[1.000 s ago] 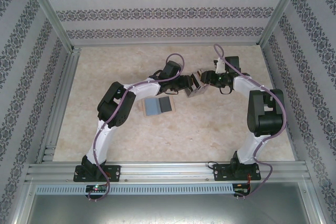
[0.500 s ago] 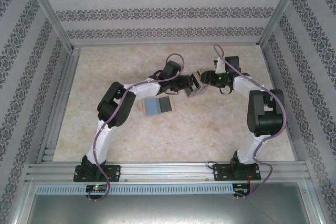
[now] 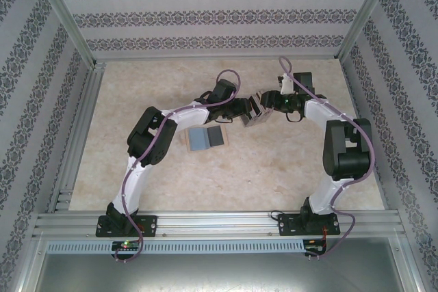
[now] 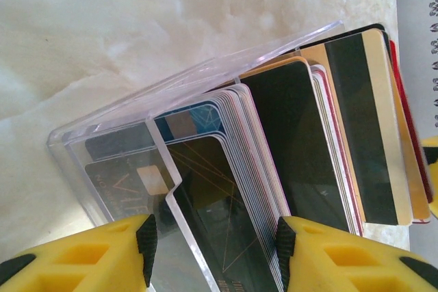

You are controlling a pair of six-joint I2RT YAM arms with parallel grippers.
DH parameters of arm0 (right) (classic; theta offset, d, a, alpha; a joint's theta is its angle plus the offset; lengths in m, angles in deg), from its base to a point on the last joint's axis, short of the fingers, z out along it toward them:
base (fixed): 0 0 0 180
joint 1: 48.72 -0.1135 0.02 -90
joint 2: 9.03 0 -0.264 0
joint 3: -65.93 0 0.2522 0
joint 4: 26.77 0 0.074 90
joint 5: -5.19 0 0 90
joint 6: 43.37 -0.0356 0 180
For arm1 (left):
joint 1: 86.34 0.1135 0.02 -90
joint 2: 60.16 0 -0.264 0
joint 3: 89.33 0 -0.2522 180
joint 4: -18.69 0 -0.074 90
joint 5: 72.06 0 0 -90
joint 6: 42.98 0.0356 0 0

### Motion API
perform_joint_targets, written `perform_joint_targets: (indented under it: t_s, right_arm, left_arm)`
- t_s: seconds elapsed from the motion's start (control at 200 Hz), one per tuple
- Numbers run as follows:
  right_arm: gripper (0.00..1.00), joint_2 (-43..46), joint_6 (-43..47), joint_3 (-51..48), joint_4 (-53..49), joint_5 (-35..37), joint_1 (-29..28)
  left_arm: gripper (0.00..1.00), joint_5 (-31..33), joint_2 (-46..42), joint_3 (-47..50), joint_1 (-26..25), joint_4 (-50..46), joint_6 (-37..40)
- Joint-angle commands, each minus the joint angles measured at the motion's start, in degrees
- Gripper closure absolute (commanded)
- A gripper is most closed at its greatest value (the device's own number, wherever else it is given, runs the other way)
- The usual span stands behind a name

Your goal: Put the credit cards into the card holder

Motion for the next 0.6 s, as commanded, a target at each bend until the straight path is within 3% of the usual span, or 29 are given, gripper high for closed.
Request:
perform_joint_targets:
  t_s: [0.0, 0.33, 0.595]
  right_arm:
    - [0.47, 2.0, 0.1, -0.1, 0.6, -2.5, -0.6]
    - [0.47, 2.2, -0.1, -0.2, 0.6, -2.2, -0.5]
    - [0.53, 2.7, -0.4, -0.8, 0.9, -2.0, 0.0]
  left_arm:
    - [0.48, -0.9, 1.3, -1.5, -0.8, 0.2, -0.8]
    - [0.48, -0.9, 1.1, -1.6, -0.8, 0.1, -0.7]
    - [0.48, -0.9, 1.1, -1.5, -0.8, 0.0, -0.7]
